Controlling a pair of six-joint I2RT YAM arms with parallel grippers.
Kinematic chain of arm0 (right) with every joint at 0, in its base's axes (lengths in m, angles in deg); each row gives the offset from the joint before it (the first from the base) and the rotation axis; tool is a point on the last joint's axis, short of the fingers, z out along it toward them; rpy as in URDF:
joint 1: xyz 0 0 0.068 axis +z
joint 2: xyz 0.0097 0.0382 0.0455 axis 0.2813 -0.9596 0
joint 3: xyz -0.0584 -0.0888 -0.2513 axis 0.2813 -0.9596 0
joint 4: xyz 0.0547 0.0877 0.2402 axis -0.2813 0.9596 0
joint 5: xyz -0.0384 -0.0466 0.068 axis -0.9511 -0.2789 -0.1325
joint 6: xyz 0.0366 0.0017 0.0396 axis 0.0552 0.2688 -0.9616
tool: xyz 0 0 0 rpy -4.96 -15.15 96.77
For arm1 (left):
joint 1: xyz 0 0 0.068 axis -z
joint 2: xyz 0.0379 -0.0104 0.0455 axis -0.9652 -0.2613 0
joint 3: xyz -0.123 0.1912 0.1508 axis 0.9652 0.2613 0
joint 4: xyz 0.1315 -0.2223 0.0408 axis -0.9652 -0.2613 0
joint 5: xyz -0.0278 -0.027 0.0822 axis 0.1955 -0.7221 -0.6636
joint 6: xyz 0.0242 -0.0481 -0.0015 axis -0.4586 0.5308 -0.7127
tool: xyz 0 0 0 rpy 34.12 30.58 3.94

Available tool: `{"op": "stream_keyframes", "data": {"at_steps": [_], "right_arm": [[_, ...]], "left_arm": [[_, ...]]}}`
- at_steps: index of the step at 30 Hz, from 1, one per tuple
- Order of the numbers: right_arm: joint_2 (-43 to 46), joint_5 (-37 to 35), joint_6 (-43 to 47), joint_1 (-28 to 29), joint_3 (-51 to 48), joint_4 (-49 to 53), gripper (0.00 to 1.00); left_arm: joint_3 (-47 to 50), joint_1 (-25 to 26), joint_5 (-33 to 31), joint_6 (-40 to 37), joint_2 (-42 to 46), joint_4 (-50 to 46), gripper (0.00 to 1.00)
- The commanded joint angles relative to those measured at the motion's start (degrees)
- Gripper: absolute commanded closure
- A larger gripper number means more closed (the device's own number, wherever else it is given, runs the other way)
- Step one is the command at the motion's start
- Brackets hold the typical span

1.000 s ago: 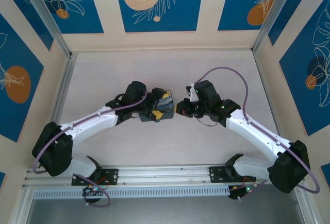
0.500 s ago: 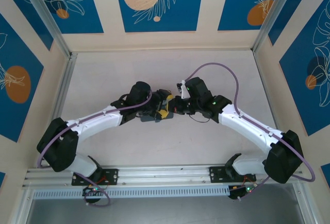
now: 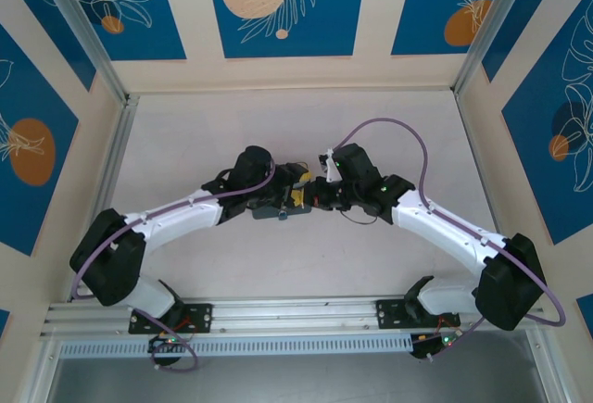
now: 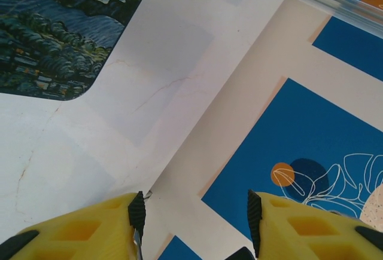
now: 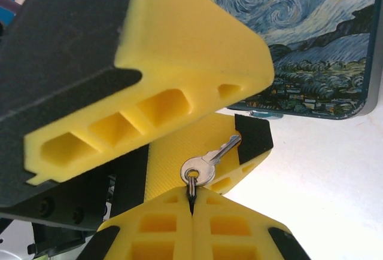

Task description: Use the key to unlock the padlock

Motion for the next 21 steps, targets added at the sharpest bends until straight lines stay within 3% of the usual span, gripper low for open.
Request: {"op": "stream_keyframes", "data": {"at_steps": [1, 21], "right_arm": [[1.8, -0.6, -0.1, 0.3, -0.6, 0.1, 1.00], [3.9, -0.1, -0.2, -1.8, -3.4, 0.3, 1.00]], "left_arm": [[0.6, 0.8, 0.7, 0.7, -0.9, 2.3, 0.54], [0.9, 0.6, 0.3, -0.1, -2.6, 2.0, 0.84]]}}
